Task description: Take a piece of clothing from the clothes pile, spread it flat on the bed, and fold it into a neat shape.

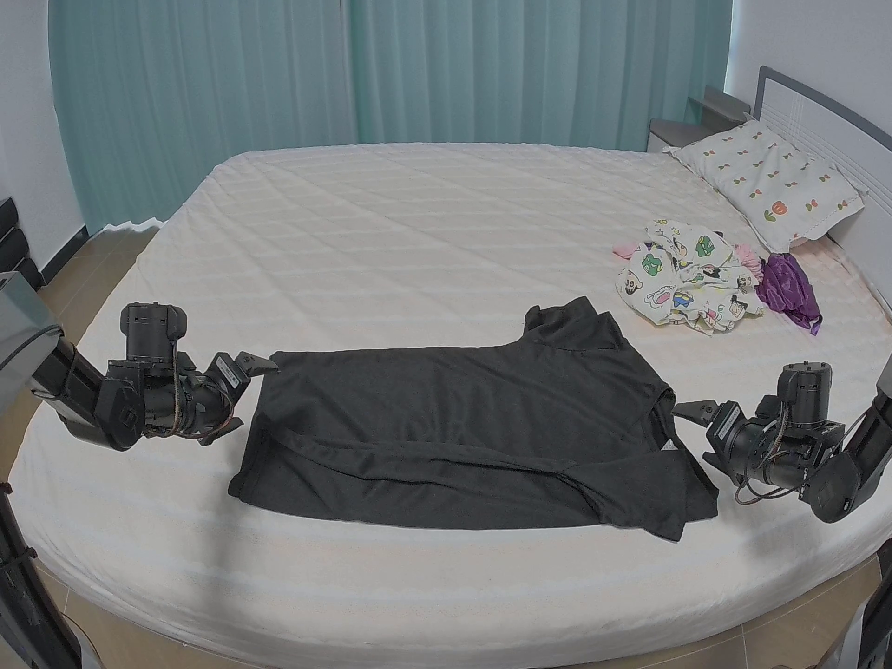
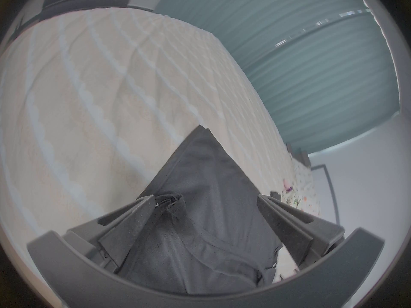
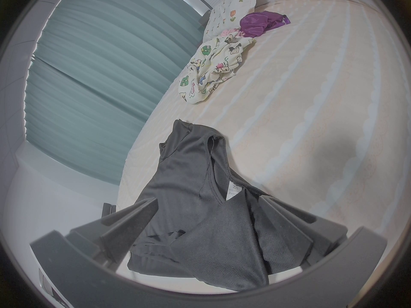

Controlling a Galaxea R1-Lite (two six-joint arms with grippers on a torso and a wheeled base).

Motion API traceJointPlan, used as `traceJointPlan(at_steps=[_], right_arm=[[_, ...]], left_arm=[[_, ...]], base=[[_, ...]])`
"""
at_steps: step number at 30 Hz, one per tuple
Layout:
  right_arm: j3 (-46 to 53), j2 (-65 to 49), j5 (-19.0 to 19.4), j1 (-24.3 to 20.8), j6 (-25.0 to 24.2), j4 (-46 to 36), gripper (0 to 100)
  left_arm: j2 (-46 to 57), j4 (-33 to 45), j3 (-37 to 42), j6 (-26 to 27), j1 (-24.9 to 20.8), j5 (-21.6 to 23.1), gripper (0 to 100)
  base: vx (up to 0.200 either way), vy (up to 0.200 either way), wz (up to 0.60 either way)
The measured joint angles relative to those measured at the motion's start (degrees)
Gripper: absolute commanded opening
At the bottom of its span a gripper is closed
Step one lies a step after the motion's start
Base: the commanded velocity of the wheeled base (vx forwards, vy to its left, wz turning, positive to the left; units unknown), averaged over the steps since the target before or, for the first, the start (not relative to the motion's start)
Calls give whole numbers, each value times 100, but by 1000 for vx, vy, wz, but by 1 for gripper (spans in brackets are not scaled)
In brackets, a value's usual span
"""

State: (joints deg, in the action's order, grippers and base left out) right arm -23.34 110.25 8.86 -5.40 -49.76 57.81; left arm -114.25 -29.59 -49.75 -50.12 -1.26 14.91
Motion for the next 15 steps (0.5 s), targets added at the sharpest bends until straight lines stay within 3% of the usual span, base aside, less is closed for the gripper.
traceJointPlan(at_steps=[6,15], right_arm=[[20,88,-2,-11,39,5,100],[15,207,28,-55,80,11,100]], left_arm=[[-212,2,-2,1153,-32,71,100],[-418,-24,199,2100,-48,589,100]], base=[[0,0,0],[0,0,0]])
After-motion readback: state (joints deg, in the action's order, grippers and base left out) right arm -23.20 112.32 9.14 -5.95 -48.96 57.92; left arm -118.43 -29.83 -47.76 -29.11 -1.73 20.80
